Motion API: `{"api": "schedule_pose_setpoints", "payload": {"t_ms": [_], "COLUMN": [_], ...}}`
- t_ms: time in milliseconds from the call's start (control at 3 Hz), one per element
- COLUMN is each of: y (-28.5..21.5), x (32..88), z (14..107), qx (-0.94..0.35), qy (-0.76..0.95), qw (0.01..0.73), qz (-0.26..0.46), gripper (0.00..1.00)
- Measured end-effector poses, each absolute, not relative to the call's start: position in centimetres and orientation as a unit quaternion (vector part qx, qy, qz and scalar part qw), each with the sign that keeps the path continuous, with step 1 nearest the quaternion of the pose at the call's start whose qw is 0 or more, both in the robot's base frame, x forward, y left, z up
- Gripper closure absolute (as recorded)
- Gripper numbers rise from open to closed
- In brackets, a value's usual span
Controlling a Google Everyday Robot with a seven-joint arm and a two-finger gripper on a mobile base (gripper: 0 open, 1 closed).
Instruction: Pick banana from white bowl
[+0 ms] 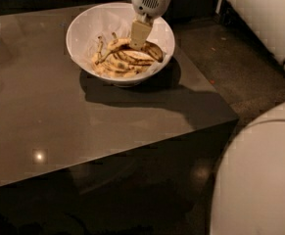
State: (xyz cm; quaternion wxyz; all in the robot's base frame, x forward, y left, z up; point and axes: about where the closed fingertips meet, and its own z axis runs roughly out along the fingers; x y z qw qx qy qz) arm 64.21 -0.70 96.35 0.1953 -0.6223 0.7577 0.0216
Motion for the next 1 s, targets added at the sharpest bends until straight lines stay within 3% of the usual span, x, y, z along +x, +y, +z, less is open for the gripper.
{"api": "schedule_pose_setpoints", "payload": {"t_ms": [1000], "y": [-0.7], "x": [59.2], "z": [100.0], "qx": [-0.628], "qy": [0.749], "qw": [0.210], "qz": [0.008], "gripper": [1.00]}}
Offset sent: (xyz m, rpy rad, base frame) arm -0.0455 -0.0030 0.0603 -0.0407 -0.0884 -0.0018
